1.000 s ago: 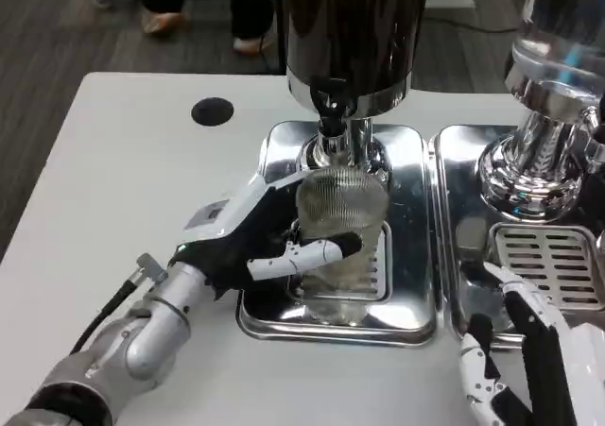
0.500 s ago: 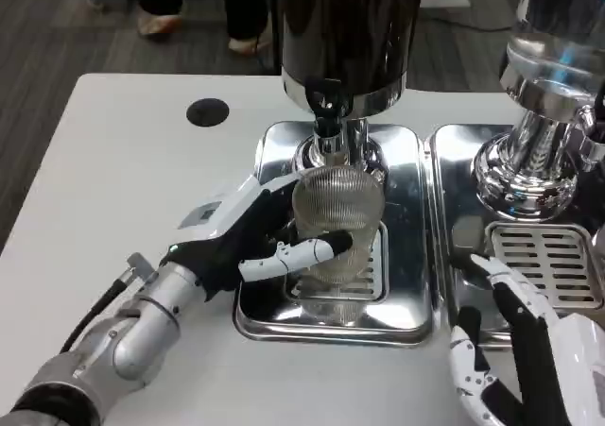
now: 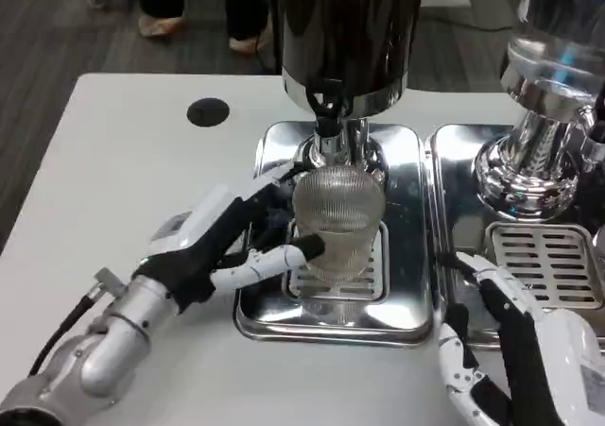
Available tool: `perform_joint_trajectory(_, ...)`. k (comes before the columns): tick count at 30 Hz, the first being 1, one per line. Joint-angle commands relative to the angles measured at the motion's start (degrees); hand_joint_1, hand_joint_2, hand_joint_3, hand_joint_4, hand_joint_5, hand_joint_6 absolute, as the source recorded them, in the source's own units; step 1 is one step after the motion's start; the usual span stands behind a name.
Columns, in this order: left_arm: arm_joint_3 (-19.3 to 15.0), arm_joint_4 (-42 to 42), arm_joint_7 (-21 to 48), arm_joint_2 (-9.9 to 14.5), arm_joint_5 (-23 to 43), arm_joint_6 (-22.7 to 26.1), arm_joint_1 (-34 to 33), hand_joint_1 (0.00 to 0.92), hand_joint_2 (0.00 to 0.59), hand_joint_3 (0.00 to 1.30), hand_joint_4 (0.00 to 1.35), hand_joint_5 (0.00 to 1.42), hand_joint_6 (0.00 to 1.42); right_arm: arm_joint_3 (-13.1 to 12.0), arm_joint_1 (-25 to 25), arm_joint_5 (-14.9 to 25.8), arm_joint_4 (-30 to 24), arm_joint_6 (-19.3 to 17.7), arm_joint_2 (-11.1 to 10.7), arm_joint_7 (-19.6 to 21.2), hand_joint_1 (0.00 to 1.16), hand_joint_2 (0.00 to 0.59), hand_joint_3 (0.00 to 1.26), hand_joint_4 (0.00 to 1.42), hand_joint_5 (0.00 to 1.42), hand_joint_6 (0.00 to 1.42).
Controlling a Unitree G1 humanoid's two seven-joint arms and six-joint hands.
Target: Grasp the cup under the faucet to collect the drink, then remove the cup.
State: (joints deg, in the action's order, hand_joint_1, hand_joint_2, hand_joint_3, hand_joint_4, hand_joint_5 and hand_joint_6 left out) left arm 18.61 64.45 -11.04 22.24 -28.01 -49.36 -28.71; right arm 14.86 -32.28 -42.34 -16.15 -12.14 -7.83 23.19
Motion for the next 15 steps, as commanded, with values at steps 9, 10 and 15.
perform_joint_trajectory(9, -10.41, -8.25, 16.02, 4.39, 18.48, -7.12, 1.4, 0.049, 0.12, 0.15, 0.15, 0.25, 0.4, 1.08, 1.36, 0.28, 0.77, 0.19, -0.29, -1.5, 0.46, 0.586, 0.29, 0.21, 0.18, 0.27)
perform_joint_trajectory(10, -11.31, -9.03, 18.6, 4.33, 20.6, -6.88, 0.95, 0.036, 0.116, 0.21, 0.22, 0.33, 0.59, 1.1, 1.71, 0.48, 1.03, 0.21, -0.26, -1.64, 0.46, 0.586, 0.29, 0.21, 0.18, 0.27)
perform_joint_trajectory(15, -14.71, -13.63, 34.04, 3.31, 32.07, -1.77, -2.89, 0.003, 0.104, 0.33, 0.37, 0.53, 0.89, 1.88, 3.27, 0.34, 2.35, 0.13, 0.01, -1.79, 0.46, 0.586, 0.29, 0.21, 0.18, 0.27)
